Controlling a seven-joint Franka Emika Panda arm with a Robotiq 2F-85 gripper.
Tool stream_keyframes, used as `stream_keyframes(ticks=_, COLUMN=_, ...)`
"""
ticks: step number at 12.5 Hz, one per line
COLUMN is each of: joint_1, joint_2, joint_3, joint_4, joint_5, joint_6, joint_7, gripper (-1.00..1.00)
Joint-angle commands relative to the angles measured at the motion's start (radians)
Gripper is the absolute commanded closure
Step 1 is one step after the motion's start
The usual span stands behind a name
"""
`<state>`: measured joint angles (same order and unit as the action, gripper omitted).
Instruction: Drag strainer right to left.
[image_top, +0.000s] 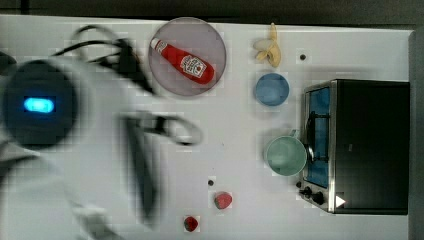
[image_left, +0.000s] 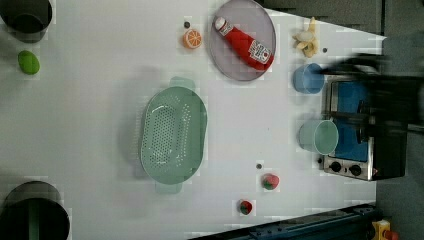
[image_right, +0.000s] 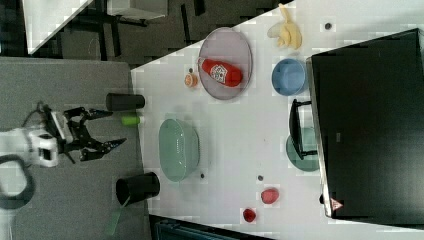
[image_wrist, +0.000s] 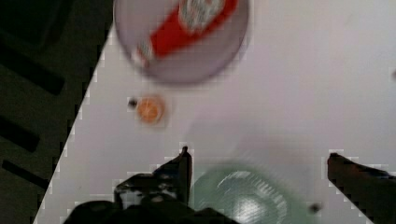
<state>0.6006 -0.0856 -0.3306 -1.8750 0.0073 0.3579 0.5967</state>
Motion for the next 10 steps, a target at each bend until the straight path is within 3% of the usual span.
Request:
stream_keyframes(ticks=1, joint_1=-0.054, joint_2=-0.05, joint_3=-0.149, joint_4=-0.044, joint_5=-0.05, joint_6=-0.108, joint_7=-0.449, gripper=-1.0)
stream_keyframes(ticks=4, joint_1=-0.063, joint_2=-0.123, joint_3=-0.256, joint_4=-0.046, joint_5=-0.143, joint_6=-0.131, joint_7=-0.654, gripper=-1.0)
stream_keyframes(ticks=10, joint_1=-0.062, joint_2=-0.121, joint_3=-0.279, joint_4=-0.047, joint_5=-0.156, joint_6=-0.128, joint_7=-0.673, gripper=-1.0)
